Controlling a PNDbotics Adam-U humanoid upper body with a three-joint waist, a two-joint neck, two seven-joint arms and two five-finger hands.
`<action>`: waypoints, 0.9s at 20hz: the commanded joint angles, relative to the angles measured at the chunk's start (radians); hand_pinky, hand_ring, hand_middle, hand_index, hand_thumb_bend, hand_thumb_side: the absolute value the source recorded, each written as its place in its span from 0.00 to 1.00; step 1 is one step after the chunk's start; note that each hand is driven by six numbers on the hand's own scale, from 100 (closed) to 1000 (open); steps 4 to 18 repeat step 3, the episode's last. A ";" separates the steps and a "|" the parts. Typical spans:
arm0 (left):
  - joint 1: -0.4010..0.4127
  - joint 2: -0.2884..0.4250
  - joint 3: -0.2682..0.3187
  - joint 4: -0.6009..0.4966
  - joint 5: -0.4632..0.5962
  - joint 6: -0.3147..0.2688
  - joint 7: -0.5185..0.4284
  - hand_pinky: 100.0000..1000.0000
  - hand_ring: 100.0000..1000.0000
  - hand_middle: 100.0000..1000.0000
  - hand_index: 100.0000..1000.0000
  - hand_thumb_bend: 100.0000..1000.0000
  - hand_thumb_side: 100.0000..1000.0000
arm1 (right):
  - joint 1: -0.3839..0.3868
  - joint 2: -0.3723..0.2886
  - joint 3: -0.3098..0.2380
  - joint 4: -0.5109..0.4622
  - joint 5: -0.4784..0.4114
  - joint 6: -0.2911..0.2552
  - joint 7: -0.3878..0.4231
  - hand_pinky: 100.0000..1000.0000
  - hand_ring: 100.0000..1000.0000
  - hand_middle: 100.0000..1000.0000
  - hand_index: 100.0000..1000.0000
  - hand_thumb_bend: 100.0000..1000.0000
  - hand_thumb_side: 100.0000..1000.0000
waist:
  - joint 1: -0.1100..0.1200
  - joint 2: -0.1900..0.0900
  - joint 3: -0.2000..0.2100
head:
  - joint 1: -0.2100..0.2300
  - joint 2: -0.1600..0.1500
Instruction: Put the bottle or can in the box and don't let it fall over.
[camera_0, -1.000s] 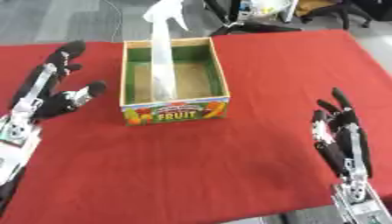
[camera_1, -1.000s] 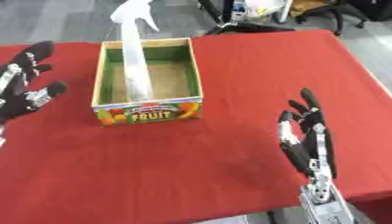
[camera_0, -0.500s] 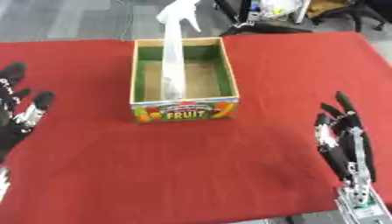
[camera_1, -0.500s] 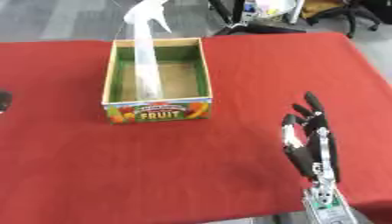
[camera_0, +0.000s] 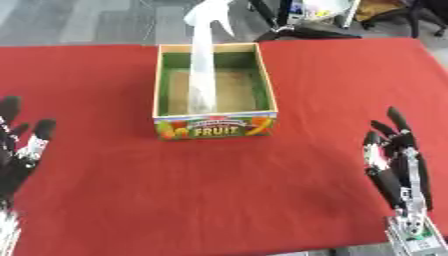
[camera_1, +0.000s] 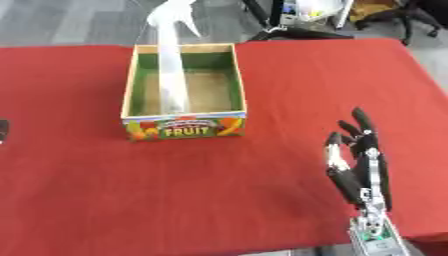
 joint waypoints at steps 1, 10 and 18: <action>-0.006 0.002 0.010 -0.005 -0.003 -0.009 -0.001 0.91 1.00 0.96 0.90 0.67 0.59 | -0.008 -0.023 -0.007 -0.011 0.003 -0.002 -0.002 0.78 0.86 1.00 0.96 0.00 0.41 | 0.001 -0.016 0.002 | -0.005 -0.005; -0.010 -0.003 0.008 -0.002 0.002 -0.011 -0.004 0.91 1.00 0.96 0.90 0.67 0.60 | -0.009 -0.023 -0.008 -0.011 0.003 -0.002 -0.003 0.78 0.86 1.00 0.96 0.00 0.41 | 0.000 -0.016 0.002 | -0.006 -0.004; -0.010 -0.003 0.008 -0.002 0.002 -0.011 -0.004 0.91 1.00 0.96 0.90 0.67 0.60 | -0.009 -0.023 -0.008 -0.011 0.003 -0.002 -0.003 0.78 0.86 1.00 0.96 0.00 0.41 | 0.000 -0.016 0.002 | -0.006 -0.004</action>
